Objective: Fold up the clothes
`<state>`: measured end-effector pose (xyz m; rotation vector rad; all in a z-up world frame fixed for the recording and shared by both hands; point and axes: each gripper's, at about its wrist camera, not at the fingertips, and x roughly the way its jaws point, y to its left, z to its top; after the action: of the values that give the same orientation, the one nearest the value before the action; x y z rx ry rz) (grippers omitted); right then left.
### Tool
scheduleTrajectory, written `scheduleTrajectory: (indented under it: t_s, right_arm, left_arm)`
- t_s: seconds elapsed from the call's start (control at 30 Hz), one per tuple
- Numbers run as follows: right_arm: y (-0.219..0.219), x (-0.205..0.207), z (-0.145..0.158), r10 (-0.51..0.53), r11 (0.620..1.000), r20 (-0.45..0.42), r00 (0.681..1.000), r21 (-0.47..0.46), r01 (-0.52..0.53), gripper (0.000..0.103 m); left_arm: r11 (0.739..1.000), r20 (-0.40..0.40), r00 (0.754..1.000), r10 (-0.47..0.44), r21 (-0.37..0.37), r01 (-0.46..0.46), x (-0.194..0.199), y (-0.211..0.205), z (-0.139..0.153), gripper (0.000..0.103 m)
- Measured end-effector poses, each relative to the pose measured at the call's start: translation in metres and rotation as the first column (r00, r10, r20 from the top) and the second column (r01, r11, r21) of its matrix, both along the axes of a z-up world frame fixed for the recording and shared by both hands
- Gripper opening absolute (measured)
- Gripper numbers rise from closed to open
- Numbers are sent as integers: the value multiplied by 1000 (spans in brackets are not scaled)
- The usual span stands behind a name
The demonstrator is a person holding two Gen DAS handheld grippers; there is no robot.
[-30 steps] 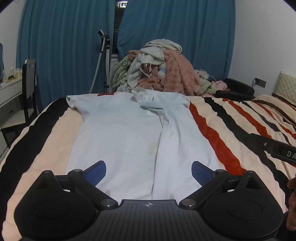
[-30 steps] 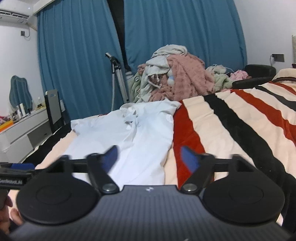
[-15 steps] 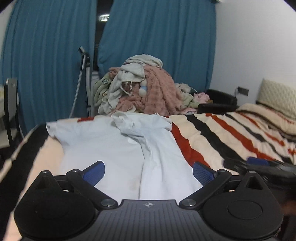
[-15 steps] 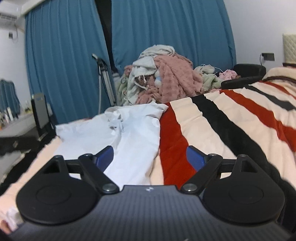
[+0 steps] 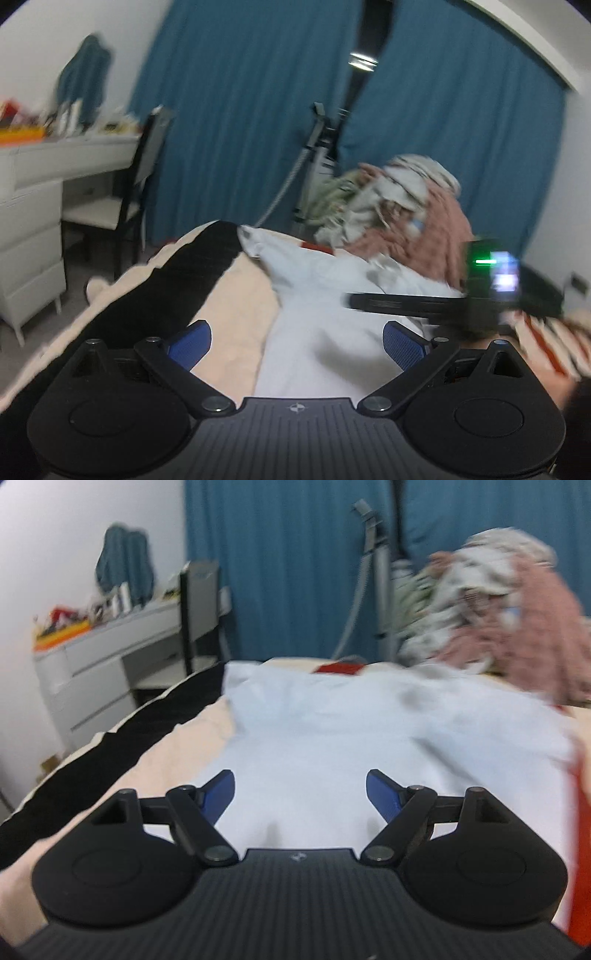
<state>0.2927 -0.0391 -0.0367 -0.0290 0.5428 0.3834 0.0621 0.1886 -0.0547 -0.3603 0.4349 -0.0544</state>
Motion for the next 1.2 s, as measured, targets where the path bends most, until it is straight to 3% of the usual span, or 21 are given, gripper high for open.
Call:
scheduleTrajectory:
  t_s: [0.13,0.27,0.33,0.43,0.47,0.53,0.57,0.67,0.77,0.9,1.07,1.13,1.17,1.2]
  right_arm:
    - [84,65,-29,126,984,80,989,-134,-114,79]
    - [133,130,-50,66,976,106,992,-215,-42,78]
    - [146,151,-57,22,960,157,987,-278,23,76]
    - [150,176,-63,-53,942,166,985,-320,104,70]
    - [147,180,-63,-65,945,164,984,-308,114,65]
    - [142,180,-57,-78,945,155,985,-304,122,18]
    - [141,177,-52,-80,941,172,982,-311,131,17]
    - [111,156,-16,-127,947,262,957,-254,195,12]
    - [53,137,22,-226,957,298,927,-110,269,11]
    - [-47,118,44,-416,907,278,866,65,415,11]
    - [-166,101,17,-627,776,167,761,207,595,11]
    - [-193,98,-4,-649,759,136,749,193,622,14]
    - [-201,98,-15,-640,766,120,759,169,620,18]
    - [-204,97,-21,-634,771,110,765,157,617,29]
  left_arm:
    - [984,-84,991,105,-138,-116,23,32,-28,96]
    - [955,-92,971,223,-180,-236,41,53,-40,96]
    - [949,-92,963,254,-170,-266,48,56,-43,96]
    - [940,-91,952,291,-157,-303,57,60,-47,97]
    - [936,-89,948,305,-157,-316,58,62,-46,97]
    - [924,-88,937,338,-158,-348,55,66,-46,97]
    - [923,-87,935,344,-151,-354,54,66,-45,97]
    - [922,-88,927,364,-110,-372,49,63,-41,98]
    - [942,-71,939,336,15,-336,45,42,-32,98]
    - [968,-8,972,234,92,-233,35,10,-25,99]
    - [977,-27,989,145,160,-139,46,-18,-33,100]
    - [975,-50,991,126,189,-114,55,-28,-38,100]
    - [975,-64,991,115,197,-100,60,-33,-40,100]
    - [977,-81,991,102,196,-84,65,-35,-43,100]
